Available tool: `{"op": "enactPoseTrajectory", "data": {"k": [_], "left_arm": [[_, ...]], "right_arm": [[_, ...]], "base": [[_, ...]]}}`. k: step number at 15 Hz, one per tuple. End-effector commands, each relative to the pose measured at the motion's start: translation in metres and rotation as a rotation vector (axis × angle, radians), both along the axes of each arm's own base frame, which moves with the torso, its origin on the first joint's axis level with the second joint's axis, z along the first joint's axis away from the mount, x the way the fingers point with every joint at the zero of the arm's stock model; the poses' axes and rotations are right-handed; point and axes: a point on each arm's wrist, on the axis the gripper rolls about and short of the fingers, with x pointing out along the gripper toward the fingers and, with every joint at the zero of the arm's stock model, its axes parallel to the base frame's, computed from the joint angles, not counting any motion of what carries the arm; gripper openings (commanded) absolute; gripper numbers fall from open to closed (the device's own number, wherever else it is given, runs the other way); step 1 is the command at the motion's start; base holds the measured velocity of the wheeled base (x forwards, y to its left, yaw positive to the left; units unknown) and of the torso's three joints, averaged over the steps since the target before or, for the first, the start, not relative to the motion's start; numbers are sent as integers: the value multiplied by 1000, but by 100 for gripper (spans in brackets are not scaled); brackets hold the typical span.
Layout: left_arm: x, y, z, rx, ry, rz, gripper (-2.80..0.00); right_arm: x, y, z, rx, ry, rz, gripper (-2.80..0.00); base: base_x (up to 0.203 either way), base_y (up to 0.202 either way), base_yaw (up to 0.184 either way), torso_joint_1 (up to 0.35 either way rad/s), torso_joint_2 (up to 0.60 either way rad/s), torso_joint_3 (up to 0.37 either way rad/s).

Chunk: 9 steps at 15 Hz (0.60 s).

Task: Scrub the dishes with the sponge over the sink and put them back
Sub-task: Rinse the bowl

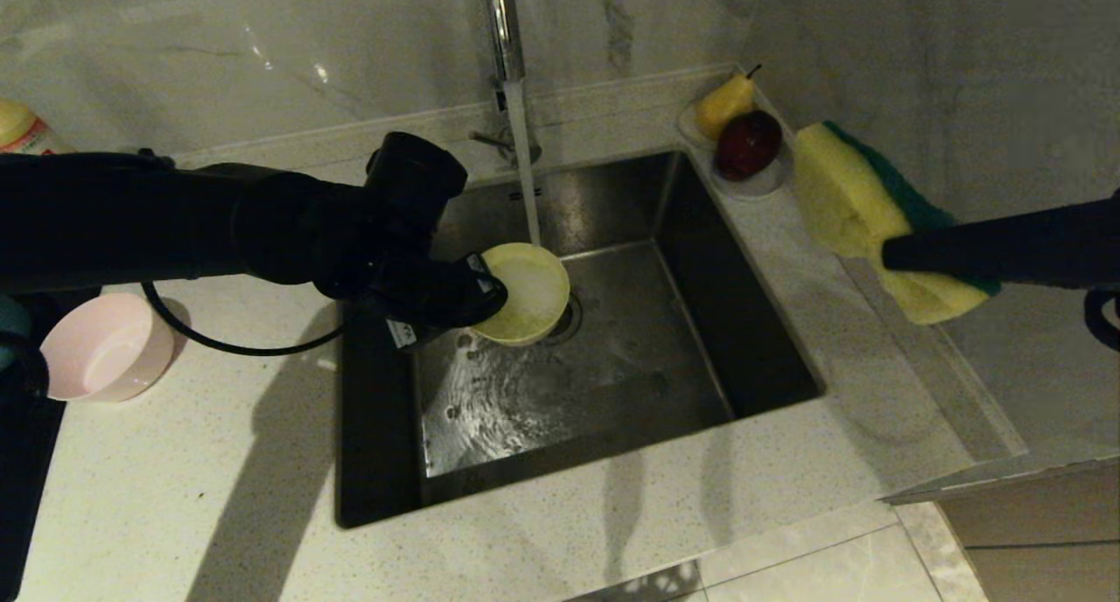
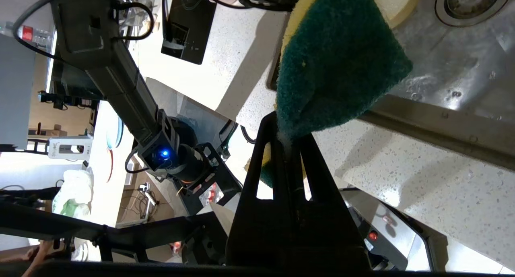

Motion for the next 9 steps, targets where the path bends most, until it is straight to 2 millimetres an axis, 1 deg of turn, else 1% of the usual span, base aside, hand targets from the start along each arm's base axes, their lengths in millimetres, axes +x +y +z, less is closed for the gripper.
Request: {"op": "enactPoseTrajectory", "data": {"k": [1, 3, 6, 9], "left_arm": [[1, -1, 0, -6, -1, 2, -280], [5, -3, -3, -6, -1, 3, -280], [17, -9, -8, -10, -4, 4, -280], [13, -7, -3, -14, -8, 5, -280]], "right_arm": [[-2, -2, -2, -3, 7, 2, -280], [-2, -2, -3, -3, 8, 2, -280], [-2, -2, -4, -6, 10, 1, -280], [-1, -1, -3, -7, 9, 1, -280]], "base": [[0, 0, 0, 0, 0, 0], [0, 0, 0, 0, 0, 0], [0, 0, 0, 0, 0, 0], [0, 0, 0, 0, 0, 0]]}}
